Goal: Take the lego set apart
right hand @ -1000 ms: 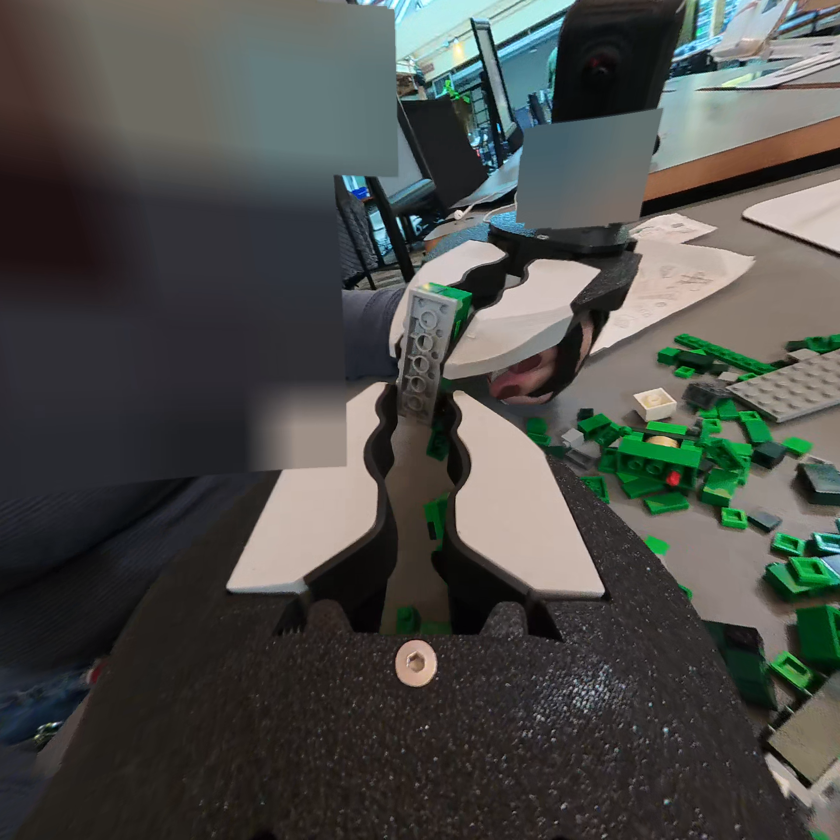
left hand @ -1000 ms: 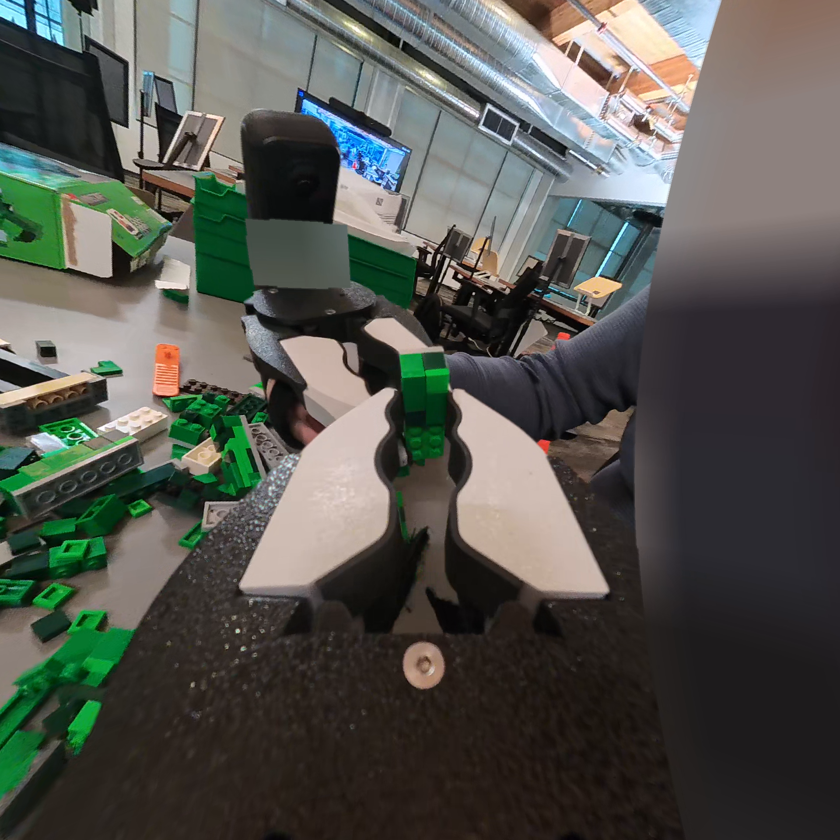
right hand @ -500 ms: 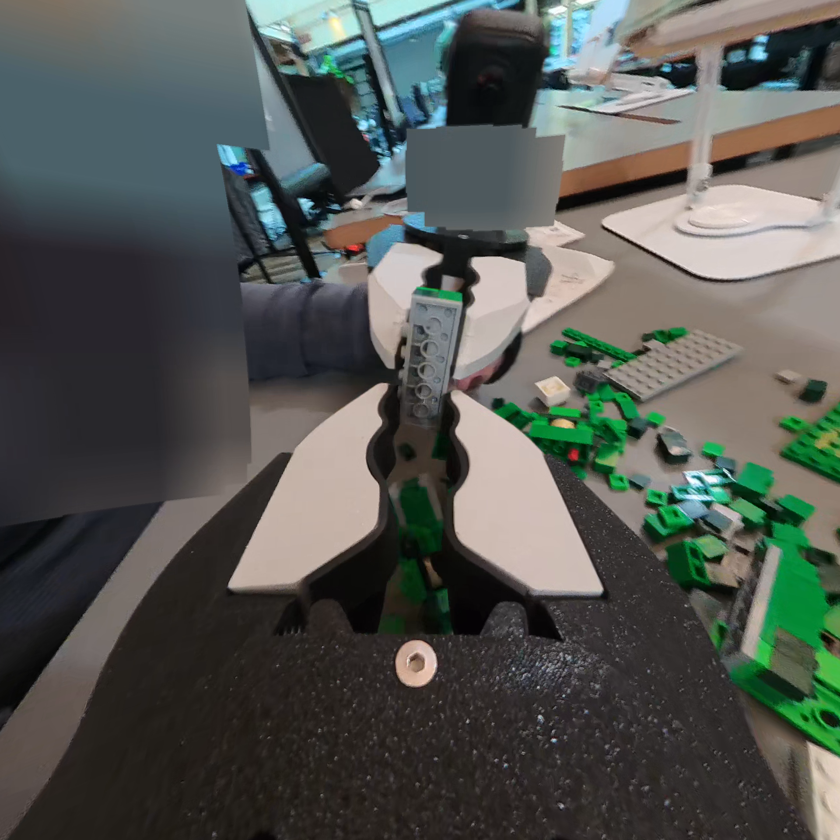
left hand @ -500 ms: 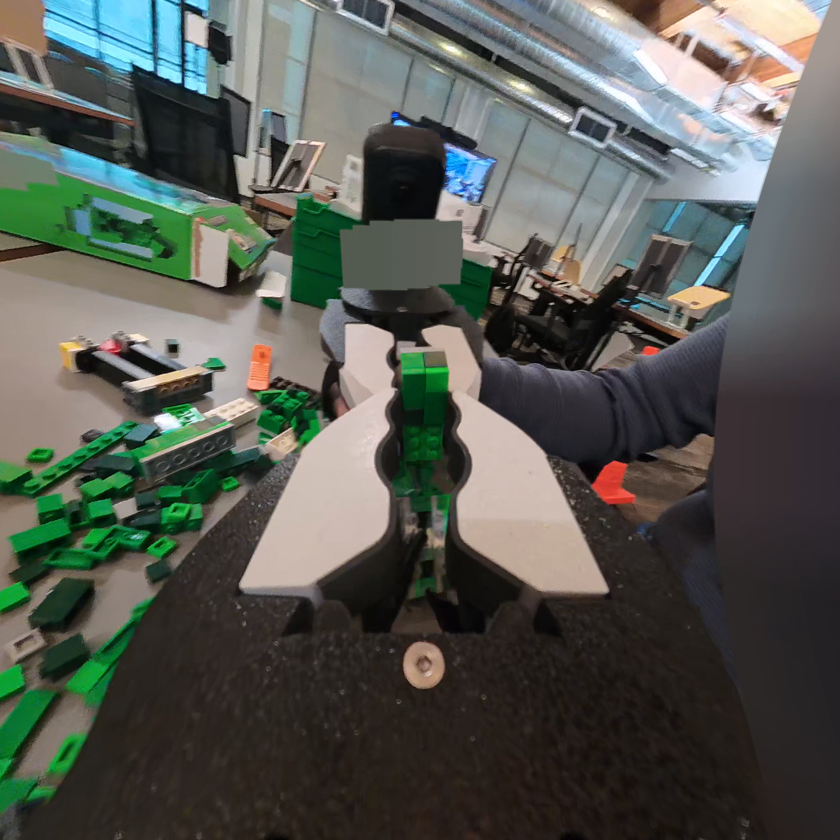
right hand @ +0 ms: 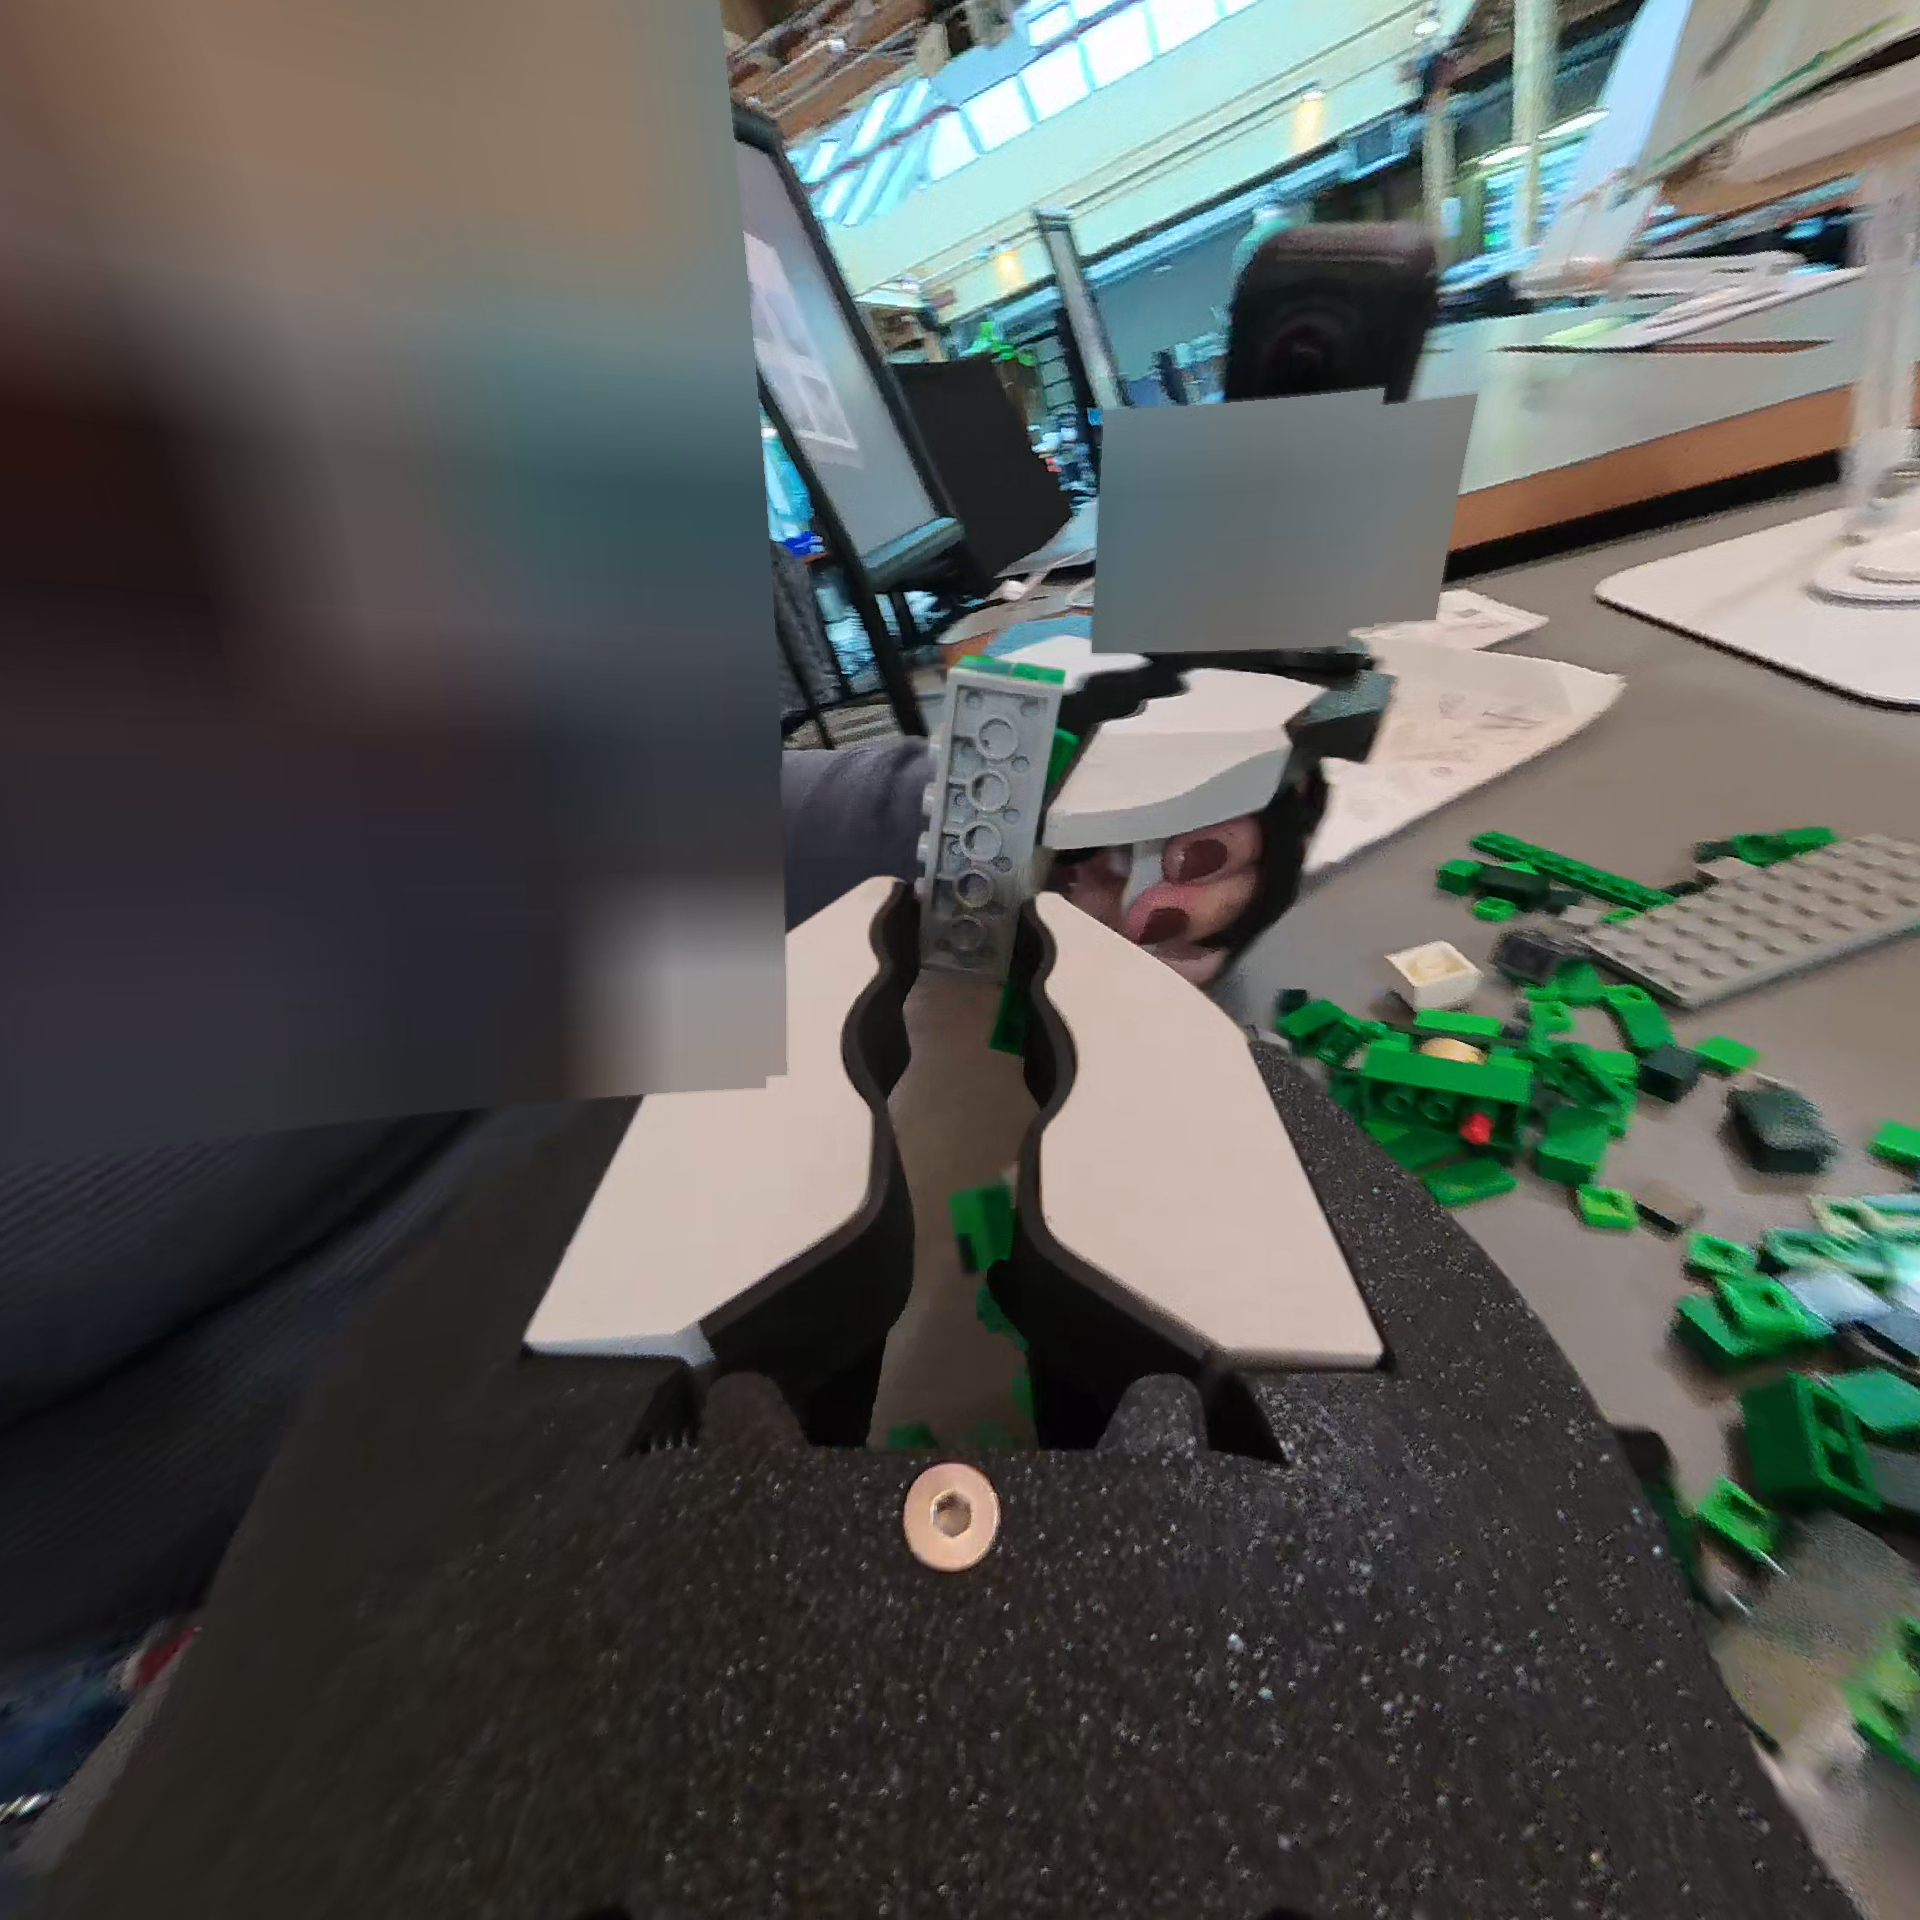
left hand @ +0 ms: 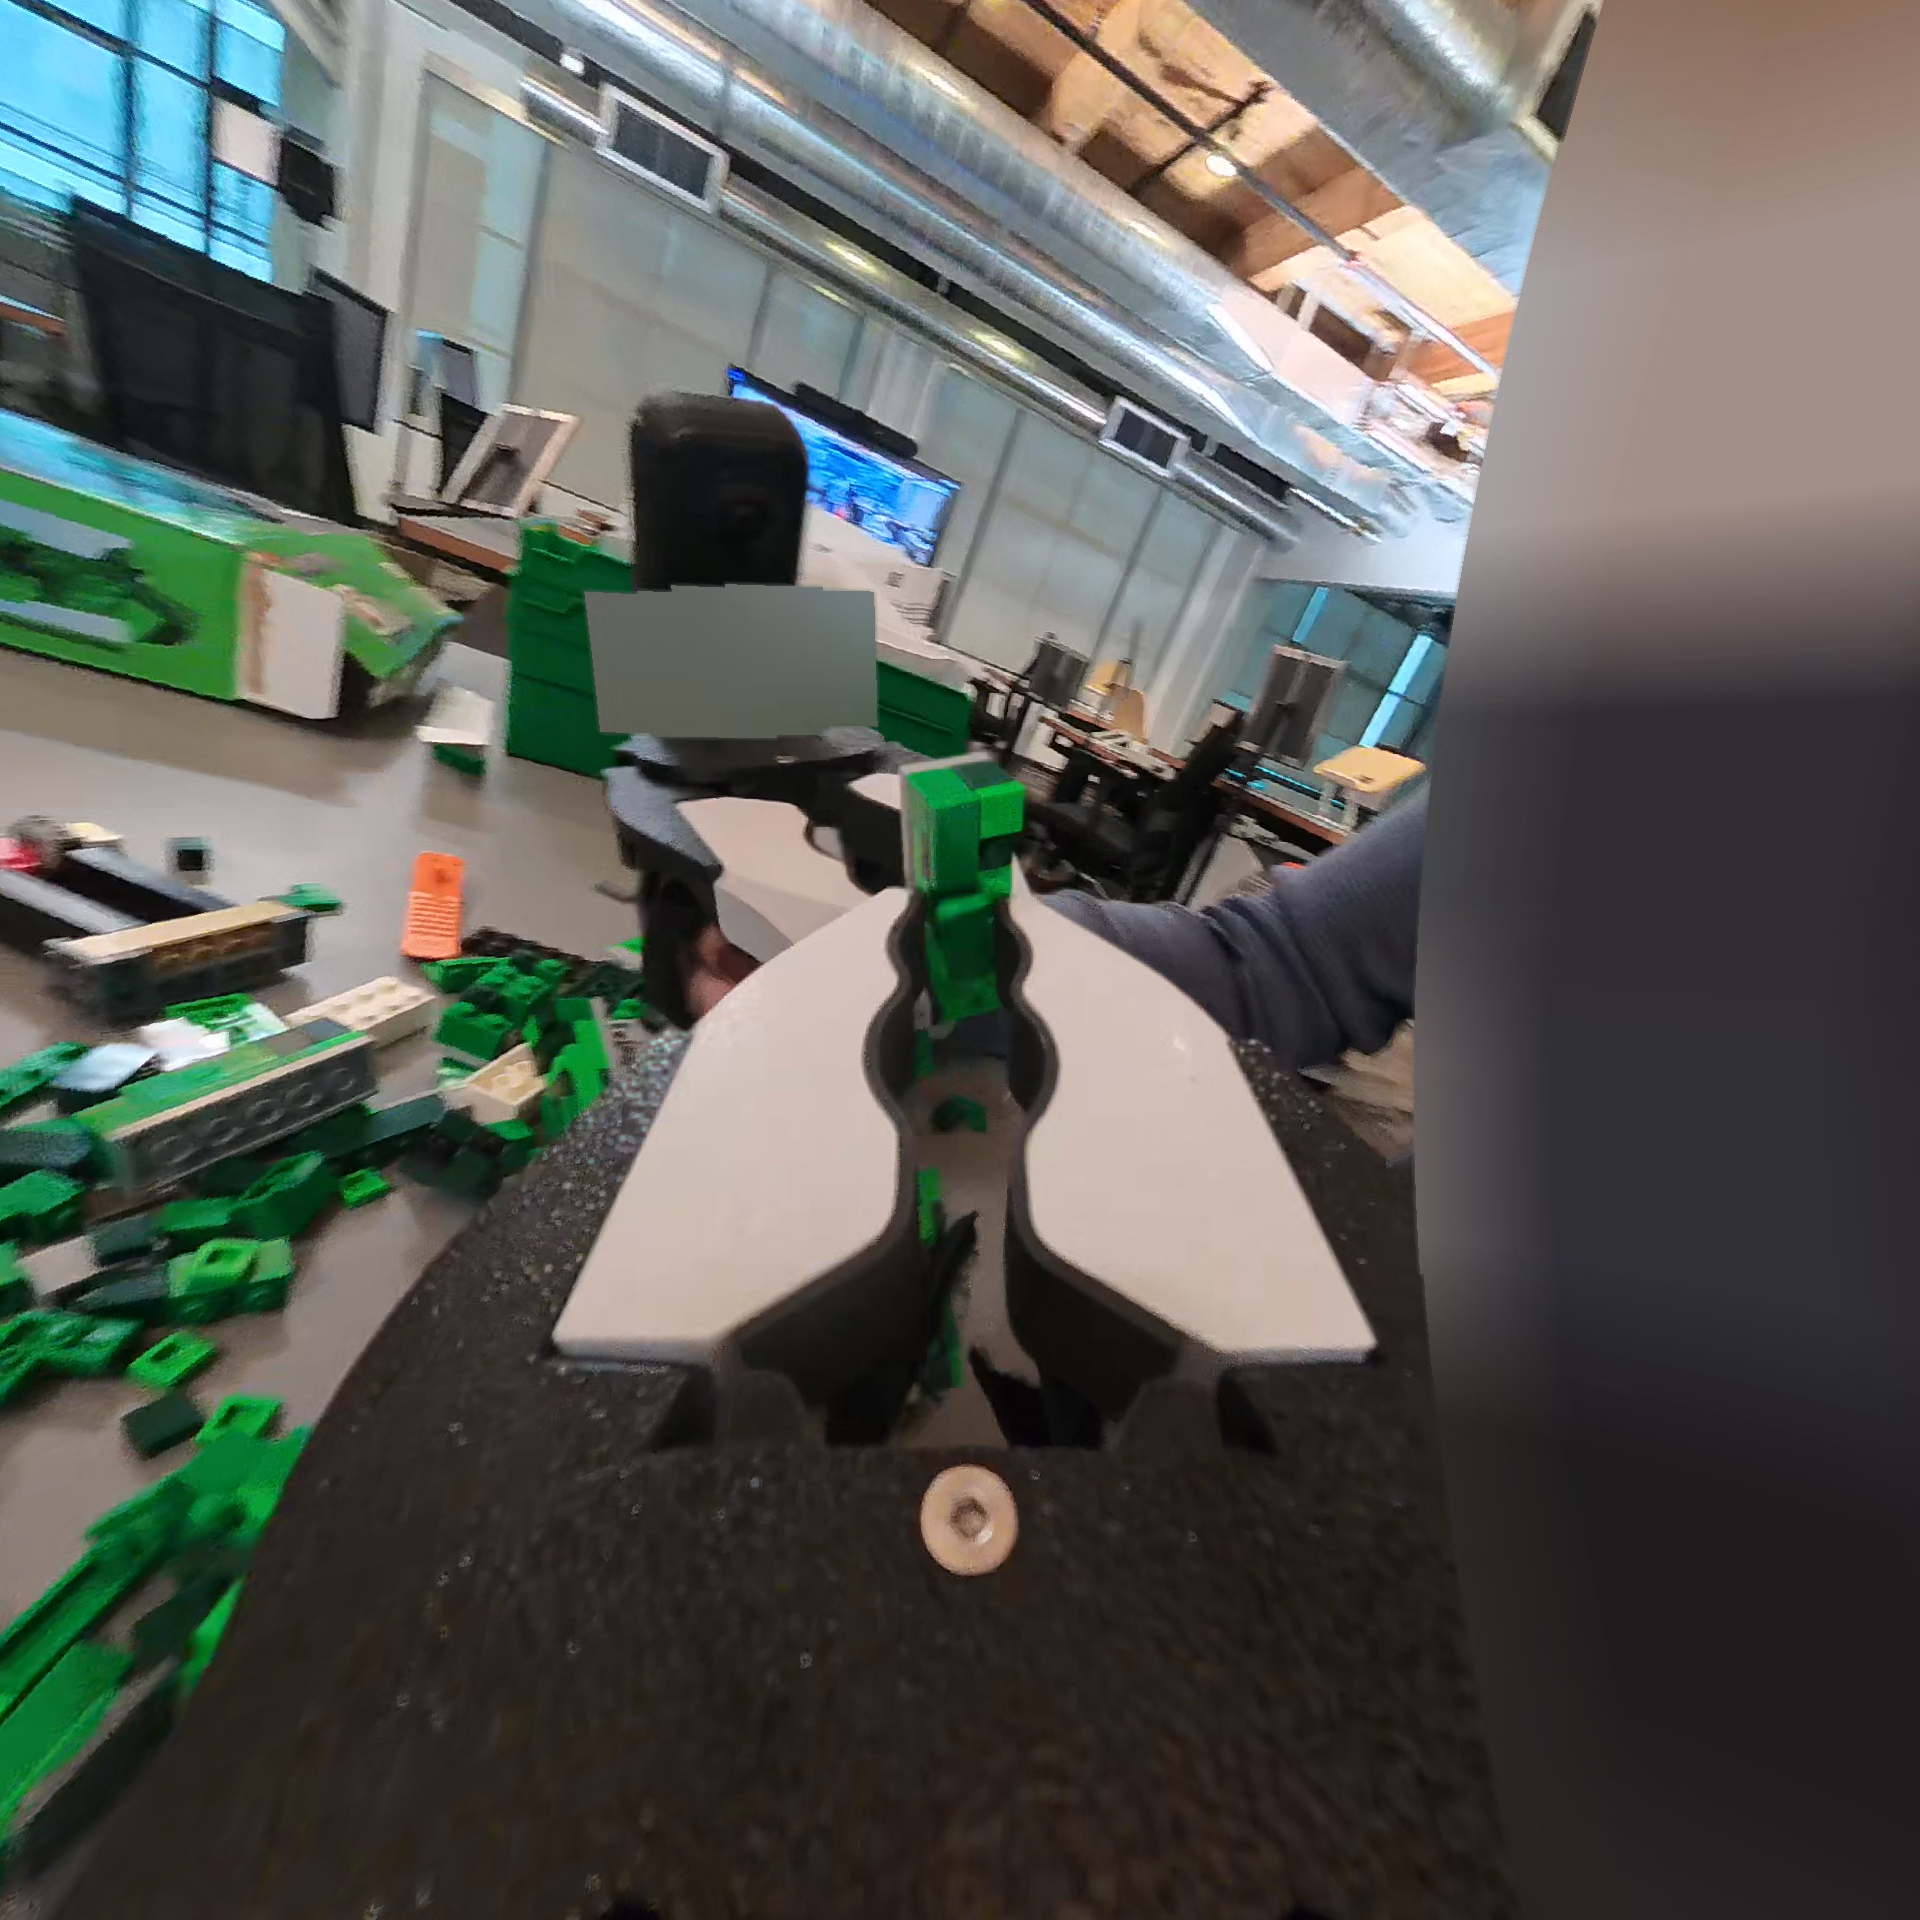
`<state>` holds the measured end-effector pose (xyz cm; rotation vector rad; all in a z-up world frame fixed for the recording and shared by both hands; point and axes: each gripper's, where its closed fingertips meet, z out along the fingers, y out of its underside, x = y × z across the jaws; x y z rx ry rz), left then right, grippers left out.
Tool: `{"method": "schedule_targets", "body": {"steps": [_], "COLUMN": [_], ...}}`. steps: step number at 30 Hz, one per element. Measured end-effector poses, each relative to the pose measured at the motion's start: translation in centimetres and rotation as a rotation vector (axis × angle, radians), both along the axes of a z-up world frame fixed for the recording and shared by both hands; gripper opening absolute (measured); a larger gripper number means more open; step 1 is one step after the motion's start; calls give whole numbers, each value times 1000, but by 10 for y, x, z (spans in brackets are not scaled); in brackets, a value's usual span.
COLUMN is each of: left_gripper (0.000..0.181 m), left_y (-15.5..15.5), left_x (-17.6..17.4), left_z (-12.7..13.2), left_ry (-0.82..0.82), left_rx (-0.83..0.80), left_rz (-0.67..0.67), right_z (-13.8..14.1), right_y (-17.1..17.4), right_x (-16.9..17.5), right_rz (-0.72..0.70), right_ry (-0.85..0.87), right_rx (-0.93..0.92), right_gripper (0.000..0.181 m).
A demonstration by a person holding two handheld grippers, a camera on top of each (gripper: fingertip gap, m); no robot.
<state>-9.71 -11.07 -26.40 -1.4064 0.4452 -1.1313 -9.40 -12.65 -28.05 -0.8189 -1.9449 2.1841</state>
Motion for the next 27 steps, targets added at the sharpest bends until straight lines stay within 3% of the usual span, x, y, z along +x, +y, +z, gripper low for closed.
{"method": "schedule_targets", "body": {"steps": [5,12,13,15,27], "left_gripper": [13,28,18,16,16], "left_y": [19,24,24,18,-1], "left_x": [-14,-12,-14,-10,10], "left_z": [-16,-28,-28,-24,-13], "left_ry": [58,156,159,176,141], "left_rx": [-95,-135,-136,-83,-39], "left_rz": [161,195,209,164,-20], "right_z": [-16,-25,-25,-19,-6], "right_y": [23,28,26,19,1], "right_x": [-16,-26,-24,-20,5], "right_rz": [-186,-277,-264,-218,29], "right_ry": [-40,-57,-53,-37,-36], "right_rx": [117,212,211,186,17], "right_gripper": [18,18,17,18,18]}}
